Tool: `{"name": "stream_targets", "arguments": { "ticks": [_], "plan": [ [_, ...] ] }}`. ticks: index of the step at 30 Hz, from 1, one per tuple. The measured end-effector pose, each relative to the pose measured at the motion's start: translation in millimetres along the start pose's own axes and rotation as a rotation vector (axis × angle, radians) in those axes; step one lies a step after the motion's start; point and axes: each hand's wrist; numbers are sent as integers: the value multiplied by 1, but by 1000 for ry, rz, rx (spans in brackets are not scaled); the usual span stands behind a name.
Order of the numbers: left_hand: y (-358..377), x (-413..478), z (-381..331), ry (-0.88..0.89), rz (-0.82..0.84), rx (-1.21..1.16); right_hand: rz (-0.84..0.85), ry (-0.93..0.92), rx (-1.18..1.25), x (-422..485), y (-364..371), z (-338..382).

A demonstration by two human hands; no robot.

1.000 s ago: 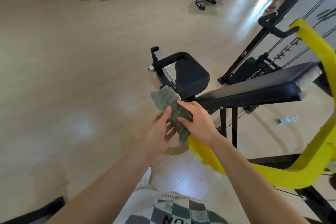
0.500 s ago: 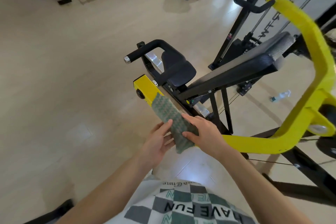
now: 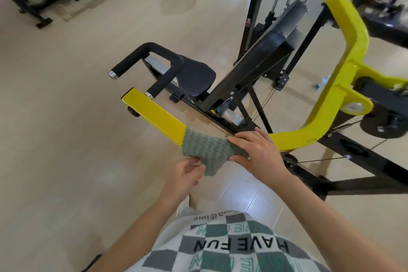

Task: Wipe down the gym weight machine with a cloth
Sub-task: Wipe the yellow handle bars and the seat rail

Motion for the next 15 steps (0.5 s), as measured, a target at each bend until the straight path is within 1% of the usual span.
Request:
{"name": "stream_targets", "arguments": {
  "ticks": [2, 4, 6, 9, 11, 12, 15],
  "plan": [
    [3, -7, -6, 103, -57, 138, -28, 37, 1, -7, -2, -14],
    [9, -14, -16, 259, -88, 224, -36, 79, -10, -15, -6, -27],
    [17, -15, -25, 468, -89, 339, -35, 117, -21, -22, -11, -40],
    [35, -4, -36, 826, -88, 683, -30, 166, -44, -30, -17, -57],
    [52, 7, -42, 1004, -15, 859, -21, 195, -62, -36, -19, -69],
    [61, 12, -45, 1031, 51, 915, -19, 209, -68, -39, -20, -74],
    [91, 28, -46, 961, 210, 1109, -52, 254, -75, -49, -20, -90]
  ]
}}
Point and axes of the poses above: each hand's wrist, its own x-axis towards the middle knuckle, its own y-axis out of the palm, z = x × y, and after that the axes turned 8 degrees about -x, right-handed
